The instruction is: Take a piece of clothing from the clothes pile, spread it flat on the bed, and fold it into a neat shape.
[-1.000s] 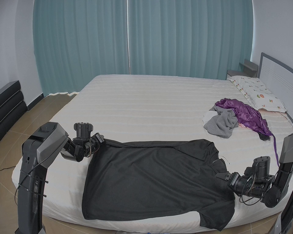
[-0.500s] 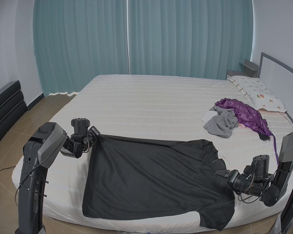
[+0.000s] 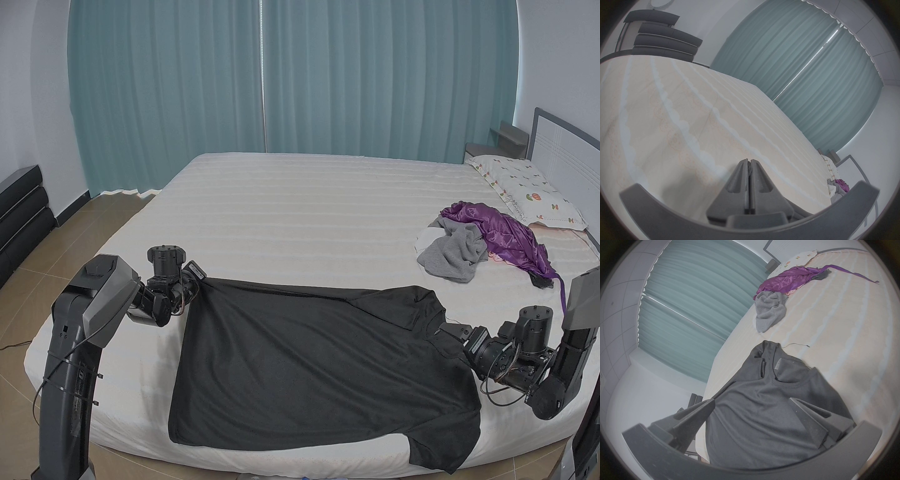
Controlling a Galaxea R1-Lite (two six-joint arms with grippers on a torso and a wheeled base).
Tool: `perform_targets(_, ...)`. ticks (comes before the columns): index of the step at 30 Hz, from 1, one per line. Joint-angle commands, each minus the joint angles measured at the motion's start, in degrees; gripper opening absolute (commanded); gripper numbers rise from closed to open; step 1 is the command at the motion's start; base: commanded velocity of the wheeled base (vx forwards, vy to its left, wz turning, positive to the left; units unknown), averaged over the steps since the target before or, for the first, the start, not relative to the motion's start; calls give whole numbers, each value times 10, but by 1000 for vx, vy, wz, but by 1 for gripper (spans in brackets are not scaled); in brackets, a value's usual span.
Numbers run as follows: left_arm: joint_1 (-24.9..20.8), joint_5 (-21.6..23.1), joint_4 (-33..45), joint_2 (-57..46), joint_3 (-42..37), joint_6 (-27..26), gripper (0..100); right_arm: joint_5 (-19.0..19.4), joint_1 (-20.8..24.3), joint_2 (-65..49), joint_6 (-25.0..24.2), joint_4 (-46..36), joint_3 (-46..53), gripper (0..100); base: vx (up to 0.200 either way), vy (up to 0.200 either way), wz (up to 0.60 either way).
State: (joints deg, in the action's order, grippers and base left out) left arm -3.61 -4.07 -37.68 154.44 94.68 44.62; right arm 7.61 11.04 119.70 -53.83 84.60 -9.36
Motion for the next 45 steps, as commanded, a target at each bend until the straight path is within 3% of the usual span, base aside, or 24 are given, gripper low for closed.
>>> perform_targets(1, -3, 0, 0, -1, -4, 11, 0, -10, 21, 55, 0, -9, -68, 100, 0, 0, 0)
perform_targets(5, -4, 1, 0, 0, -5, 12, 0, -33, 35, 87, 4, -70, -144, 100, 0, 0, 0)
perform_targets(6, -4, 1, 0, 1, -5, 12, 0, -47, 42, 96, 3, -153, -212, 100, 0, 0, 0)
perform_targets(10, -3, 1, 0, 2, -6, 13, 0, -50, 56, 109, 1, -289, -327, 100, 0, 0, 0)
perform_targets(11, -3, 1, 0, 1, -6, 13, 100, -51, 57, 111, 2, -295, -334, 100, 0, 0, 0)
perform_targets(18, -3, -1, -5, -2, -10, 20, 100, -69, 78, 157, 7, -385, -441, 100, 0, 0, 0)
perform_targets(27, 3, -1, -38, -27, -56, 75, 100, -73, 72, 186, 12, -494, -538, 100, 0, 0, 0)
perform_targets(37, 4, -1, -60, -34, -78, 76, 100, -94, 63, 240, 17, -516, -644, 100, 0, 0, 0)
perform_targets(45, 5, -1, -60, -32, -78, 76, 100, -136, 48, 311, 52, -443, -778, 100, 0, 0, 0)
